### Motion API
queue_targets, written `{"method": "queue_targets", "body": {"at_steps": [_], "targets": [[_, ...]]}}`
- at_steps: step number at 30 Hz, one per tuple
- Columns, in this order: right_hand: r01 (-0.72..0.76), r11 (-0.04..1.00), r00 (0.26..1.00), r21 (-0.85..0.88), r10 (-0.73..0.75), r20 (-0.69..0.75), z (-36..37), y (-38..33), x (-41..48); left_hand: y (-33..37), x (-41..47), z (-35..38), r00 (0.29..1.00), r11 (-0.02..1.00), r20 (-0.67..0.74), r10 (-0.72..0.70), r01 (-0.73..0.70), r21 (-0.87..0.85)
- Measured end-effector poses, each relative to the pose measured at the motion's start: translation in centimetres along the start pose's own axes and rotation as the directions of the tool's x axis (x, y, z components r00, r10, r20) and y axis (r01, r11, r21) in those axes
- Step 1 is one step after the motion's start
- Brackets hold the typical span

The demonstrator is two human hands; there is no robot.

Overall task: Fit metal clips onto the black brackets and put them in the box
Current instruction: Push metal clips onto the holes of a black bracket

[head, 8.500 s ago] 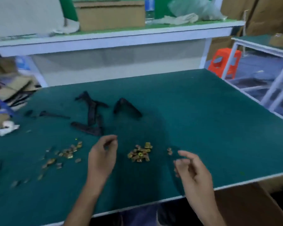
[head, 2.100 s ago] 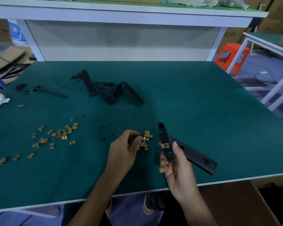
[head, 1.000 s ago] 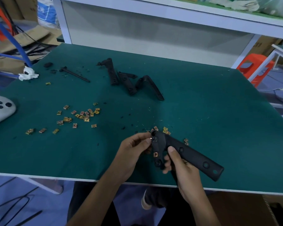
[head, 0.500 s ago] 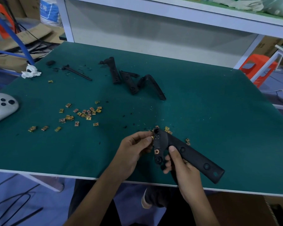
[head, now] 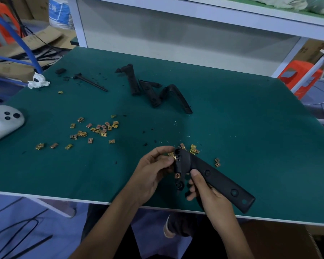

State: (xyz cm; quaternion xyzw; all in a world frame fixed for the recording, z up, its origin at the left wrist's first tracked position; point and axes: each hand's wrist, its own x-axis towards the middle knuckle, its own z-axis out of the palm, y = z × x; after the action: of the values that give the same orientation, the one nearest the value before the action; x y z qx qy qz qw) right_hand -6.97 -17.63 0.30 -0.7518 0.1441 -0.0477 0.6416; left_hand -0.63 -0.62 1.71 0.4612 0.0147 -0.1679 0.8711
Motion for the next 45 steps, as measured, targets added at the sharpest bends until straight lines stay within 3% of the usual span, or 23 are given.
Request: {"method": "queue_targets", "body": {"at_steps": [6,9,11,14,19,23,25,28,41,45], "targets": [[-0.034,0.999,0.998,-0.011,0.034,0.043,-0.2,-0.5,-0.2,0.2,-0.2,0.1,0.999,0.999,0.053,-0.005,0.003,0.037],[-0.061,0.998,0.998,-0.010,0.061,0.033,0.1,-0.6,-0.3,-0.3,-0.3,0.4,0.999,0.995,0.009,0.047,-0.048,0.090],[-0.059,0.998,0.998,-0.017,0.059,0.020,0.4,-0.6,-0.5,-0.8,-0.4,0.7,0.991,0.970,-0.053,0.124,-0.110,0.215],[-0.013,1.000,1.000,0.001,0.013,-0.011,0.5,-0.6,-0.8,-1.6,-0.5,1.2,0.958,0.886,-0.146,0.247,-0.161,0.435],[0.096,0.995,0.993,0.008,-0.096,-0.064,0.7,-0.6,-0.9,-2.0,-0.7,1.7,0.943,0.868,-0.157,0.293,-0.193,0.458],[-0.027,0.991,0.994,0.133,0.041,-0.101,0.1,-1.2,-0.4,-1.6,-0.7,1.7,0.971,0.870,-0.079,0.226,-0.165,0.465],[-0.006,0.957,0.989,0.289,0.048,-0.137,-0.3,-1.4,0.2,-1.3,-0.9,1.8,0.990,0.872,0.035,0.138,-0.138,0.470],[0.001,0.944,0.994,0.331,0.036,-0.105,-0.2,-1.5,0.4,-1.0,-1.0,1.8,0.991,0.828,0.117,0.069,-0.122,0.548],[-0.021,0.890,0.998,0.456,0.049,-0.050,-0.3,-1.9,0.4,-0.9,-1.0,2.0,0.993,0.876,0.116,-0.028,-0.031,0.482],[-0.090,0.749,0.992,0.656,0.125,-0.006,-1.9,-1.9,1.0,-0.1,-1.1,1.0,0.999,0.901,-0.015,0.031,-0.021,0.434]]}}
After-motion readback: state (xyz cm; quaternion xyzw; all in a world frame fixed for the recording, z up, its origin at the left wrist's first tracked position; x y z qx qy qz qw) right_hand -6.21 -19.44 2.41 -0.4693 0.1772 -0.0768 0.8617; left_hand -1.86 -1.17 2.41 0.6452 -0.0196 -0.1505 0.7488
